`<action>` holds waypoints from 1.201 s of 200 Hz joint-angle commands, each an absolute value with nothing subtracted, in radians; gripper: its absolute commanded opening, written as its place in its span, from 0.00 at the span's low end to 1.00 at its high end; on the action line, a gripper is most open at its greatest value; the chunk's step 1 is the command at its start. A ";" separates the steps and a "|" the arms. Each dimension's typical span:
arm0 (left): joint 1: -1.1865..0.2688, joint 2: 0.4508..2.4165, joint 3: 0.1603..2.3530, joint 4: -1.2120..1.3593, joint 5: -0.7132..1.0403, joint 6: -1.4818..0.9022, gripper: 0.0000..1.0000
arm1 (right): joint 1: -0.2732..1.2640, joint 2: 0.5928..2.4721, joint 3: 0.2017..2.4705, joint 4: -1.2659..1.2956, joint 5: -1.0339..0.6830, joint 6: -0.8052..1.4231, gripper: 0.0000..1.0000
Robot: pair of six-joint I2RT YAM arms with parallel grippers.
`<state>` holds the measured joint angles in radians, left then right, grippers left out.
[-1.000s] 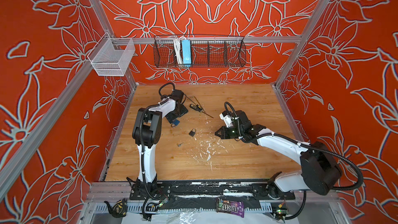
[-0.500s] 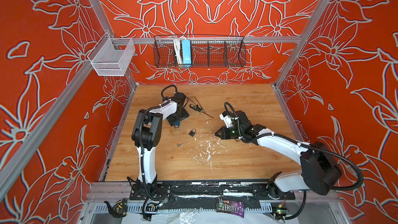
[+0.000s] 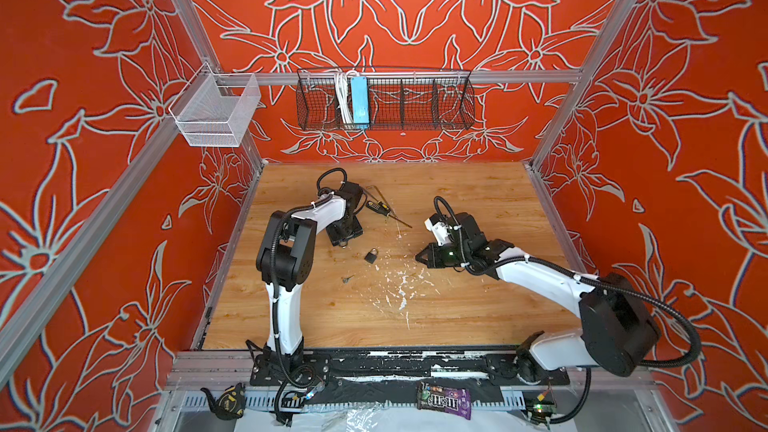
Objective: Unlock with the key
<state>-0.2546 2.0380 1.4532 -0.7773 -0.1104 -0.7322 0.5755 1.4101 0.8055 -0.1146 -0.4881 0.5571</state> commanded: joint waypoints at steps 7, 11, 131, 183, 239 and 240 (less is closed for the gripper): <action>-0.257 2.079 1.470 -0.837 -0.139 -0.705 0.54 | 0.567 1.399 0.800 -0.092 -0.491 0.563 0.00; -0.257 2.079 1.471 -0.836 -0.140 -0.703 0.53 | 0.567 1.398 0.797 -0.089 -0.491 0.563 0.00; -0.290 1.906 1.449 -0.790 -0.074 -0.692 0.22 | 0.517 1.349 0.716 -0.045 -0.491 0.592 0.00; -0.414 1.755 1.367 -0.682 0.104 -0.736 0.18 | 0.478 1.344 0.691 -0.067 -0.462 0.603 0.00; -0.613 1.718 1.262 -0.389 0.357 -0.894 0.16 | 0.469 1.376 0.655 -0.009 -0.428 0.638 0.00; -0.617 1.719 1.262 -0.387 0.357 -0.896 0.16 | 0.469 1.378 0.654 -0.006 -0.427 0.639 0.00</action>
<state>-0.5510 1.7145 1.2732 -0.5243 0.2512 -0.8074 0.4709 1.3621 0.6731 -0.0513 -0.4683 0.6090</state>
